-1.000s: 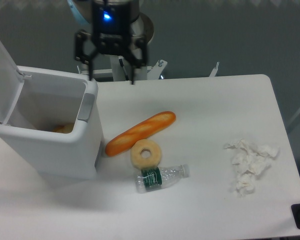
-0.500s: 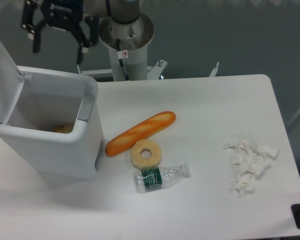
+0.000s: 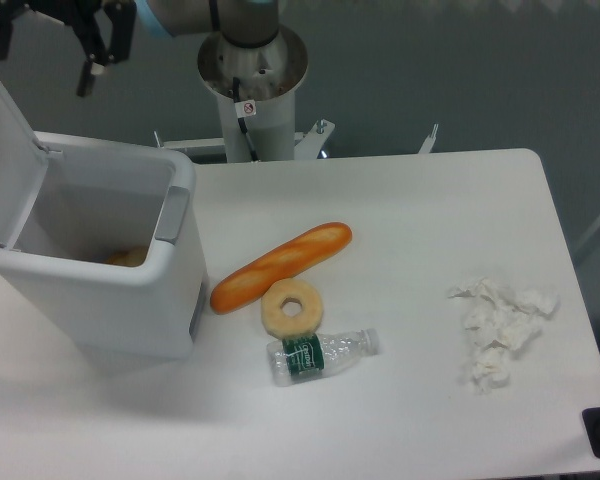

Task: Close the trash can
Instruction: 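Move the gripper over toward the raised lid of the trash can, then position the gripper behind the upright trash can lid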

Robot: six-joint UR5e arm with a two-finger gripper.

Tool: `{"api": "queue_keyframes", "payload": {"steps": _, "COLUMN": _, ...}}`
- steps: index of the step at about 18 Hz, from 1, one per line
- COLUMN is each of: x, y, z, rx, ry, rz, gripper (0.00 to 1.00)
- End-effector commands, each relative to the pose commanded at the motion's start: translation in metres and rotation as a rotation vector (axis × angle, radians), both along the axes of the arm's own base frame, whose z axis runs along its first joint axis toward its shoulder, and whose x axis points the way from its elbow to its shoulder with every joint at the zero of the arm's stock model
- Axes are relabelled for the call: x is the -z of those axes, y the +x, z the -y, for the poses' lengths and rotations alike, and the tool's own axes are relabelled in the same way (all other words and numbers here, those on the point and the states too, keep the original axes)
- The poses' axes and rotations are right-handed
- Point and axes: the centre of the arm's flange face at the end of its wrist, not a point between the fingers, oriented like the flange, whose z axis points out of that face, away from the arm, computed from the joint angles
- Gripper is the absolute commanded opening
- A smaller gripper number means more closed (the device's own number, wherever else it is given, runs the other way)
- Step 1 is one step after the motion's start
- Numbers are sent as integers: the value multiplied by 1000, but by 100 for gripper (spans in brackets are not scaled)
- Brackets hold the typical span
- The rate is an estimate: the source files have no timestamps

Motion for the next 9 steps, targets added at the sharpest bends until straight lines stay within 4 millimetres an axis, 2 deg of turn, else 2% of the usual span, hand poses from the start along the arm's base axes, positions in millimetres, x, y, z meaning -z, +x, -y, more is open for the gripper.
{"api": "queue_keyframes", "payload": {"steps": 9, "x": 6, "y": 21, "z": -4, "rx": 41, "ry": -8, "rz": 33, "gripper": 100}}
